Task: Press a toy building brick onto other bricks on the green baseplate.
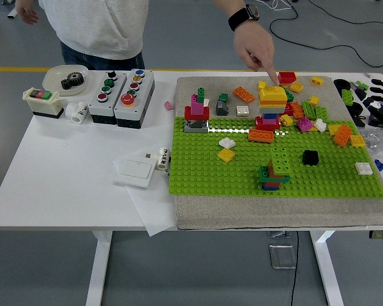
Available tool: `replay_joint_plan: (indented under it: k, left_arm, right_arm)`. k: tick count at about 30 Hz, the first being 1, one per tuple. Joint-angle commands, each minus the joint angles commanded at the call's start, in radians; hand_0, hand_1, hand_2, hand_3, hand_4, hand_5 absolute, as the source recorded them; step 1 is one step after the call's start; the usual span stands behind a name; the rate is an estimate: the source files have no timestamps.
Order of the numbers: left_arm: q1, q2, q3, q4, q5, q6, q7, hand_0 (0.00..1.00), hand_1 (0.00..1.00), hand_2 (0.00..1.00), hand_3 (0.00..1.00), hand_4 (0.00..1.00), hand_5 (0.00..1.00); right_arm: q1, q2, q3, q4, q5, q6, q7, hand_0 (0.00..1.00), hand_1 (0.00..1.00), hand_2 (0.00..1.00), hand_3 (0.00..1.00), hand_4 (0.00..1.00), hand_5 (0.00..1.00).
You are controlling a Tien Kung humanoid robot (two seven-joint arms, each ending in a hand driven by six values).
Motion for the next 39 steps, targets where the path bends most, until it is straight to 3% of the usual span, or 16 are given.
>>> replay_joint_plan:
  k: [5,7,11,12,14,15,17,18,23,24,35,36,39]
  left_arm:
    - [0.002,0.0,-0.003,0.0,0.003,0.0,0.002,0.491,0.566,0.65,0.626,0.668,0.75]
    - [0.004,0.0,-0.003,0.0,0.003,0.0,0.002,0.491,0.566,0.65,0.625,0.667,0.749]
    - [0.005,0.0,-0.004,0.0,0.005,0.0,0.003,0.491,0.566,0.65,0.625,0.667,0.749]
    - [0.005,0.0,-0.004,0.0,0.005,0.0,0.003,0.491,0.566,0.65,0.625,0.666,0.749]
    - [0.004,0.0,-0.004,0.0,0.005,0.0,0.002,0.491,0.566,0.65,0.625,0.666,0.749]
    - [0.004,0.0,-0.002,0.0,0.002,0.001,0.001,0.491,0.566,0.65,0.625,0.666,0.749]
    - [0.004,0.0,-0.002,0.0,0.001,0.001,0.001,0.491,0.566,0.65,0.625,0.666,0.749]
    - [0.005,0.0,-0.002,0.001,0.002,0.0,0.001,0.491,0.565,0.65,0.625,0.665,0.749]
    - [0.004,0.002,-0.002,0.0,0.003,-0.001,0.001,0.491,0.565,0.65,0.625,0.665,0.749]
    - [0.004,0.002,-0.001,0.0,0.003,-0.001,0.001,0.491,0.566,0.65,0.624,0.665,0.749]
    - [-0.001,0.001,0.006,0.001,-0.007,-0.001,-0.002,0.491,0.564,0.65,0.625,0.666,0.749]
    - [-0.001,0.001,0.006,0.001,-0.007,-0.001,-0.002,0.491,0.565,0.65,0.624,0.666,0.749]
    - [-0.002,0.002,0.007,0.001,-0.007,-0.001,-0.002,0.491,0.565,0.65,0.624,0.666,0.749]
  right_arm:
    - [0.0,0.003,0.003,-0.033,-0.046,0.008,0.004,0.755,0.776,0.794,0.843,0.899,0.538]
    - [0.0,0.005,0.006,-0.052,-0.081,0.019,0.005,0.729,0.757,0.774,0.809,0.865,0.485]
    - [0.008,0.01,0.019,-0.108,-0.195,0.07,0.012,0.729,0.757,0.774,0.809,0.865,0.485]
    - [0.008,0.012,0.023,-0.113,-0.212,0.079,0.014,0.696,0.719,0.754,0.742,0.829,0.4]
    - [0.006,0.017,0.035,-0.121,-0.234,0.114,0.021,0.696,0.719,0.754,0.742,0.829,0.4]
    - [0.003,0.026,0.049,-0.127,-0.256,0.16,0.052,0.696,0.719,0.754,0.742,0.829,0.4]
    - [0.003,0.027,0.05,-0.127,-0.258,0.166,0.055,0.696,0.719,0.754,0.742,0.829,0.4]
    - [0.005,0.029,0.047,-0.136,-0.288,0.19,0.072,0.674,0.696,0.738,0.716,0.806,0.33]
    - [0.02,0.032,0.013,-0.17,-0.409,0.251,0.116,0.674,0.696,0.738,0.716,0.806,0.33]
    - [0.022,0.032,0.01,-0.173,-0.416,0.254,0.119,0.651,0.673,0.718,0.672,0.795,0.287]
    - [0.098,0.055,-0.092,-0.273,-0.478,0.268,0.168,0.632,0.653,0.707,0.669,0.812,0.251]
    - [0.104,0.057,-0.104,-0.277,-0.48,0.268,0.171,0.549,0.608,0.644,0.624,0.794,0.215]
    - [0.12,0.067,-0.144,-0.291,-0.483,0.27,0.181,0.549,0.608,0.644,0.624,0.794,0.215]
